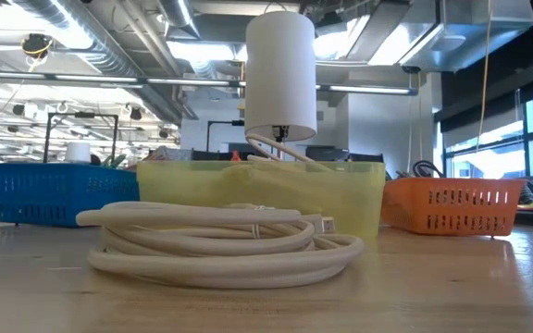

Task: Pick & Place USB Port
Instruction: Put the orange USB cable into the blue bin

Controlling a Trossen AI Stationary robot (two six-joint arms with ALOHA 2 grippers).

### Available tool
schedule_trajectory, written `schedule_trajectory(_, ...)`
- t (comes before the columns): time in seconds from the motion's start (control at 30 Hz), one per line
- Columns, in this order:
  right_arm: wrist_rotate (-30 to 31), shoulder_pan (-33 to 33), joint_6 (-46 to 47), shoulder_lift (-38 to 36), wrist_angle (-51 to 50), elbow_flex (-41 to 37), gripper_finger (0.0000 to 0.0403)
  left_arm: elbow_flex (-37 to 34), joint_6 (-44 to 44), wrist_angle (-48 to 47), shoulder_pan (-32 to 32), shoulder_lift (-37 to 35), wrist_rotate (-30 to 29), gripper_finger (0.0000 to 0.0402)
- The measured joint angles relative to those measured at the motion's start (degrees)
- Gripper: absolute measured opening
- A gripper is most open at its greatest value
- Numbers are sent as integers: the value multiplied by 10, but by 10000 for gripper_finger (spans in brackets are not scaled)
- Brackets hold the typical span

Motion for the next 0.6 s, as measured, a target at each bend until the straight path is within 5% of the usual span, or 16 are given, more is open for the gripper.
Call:
schedule_trajectory(0.2,-30,-4,0,0,0,0,29,0,32,-15,0,0,0,26)
schedule_trajectory(0.47,-29,-5,-49,0,-11,0,136,0,32,-21,0,-2,6,24)
schedule_trajectory(0.6,-23,10,-26,-10,-116,19,173,0,32,-82,0,-27,-6,24)
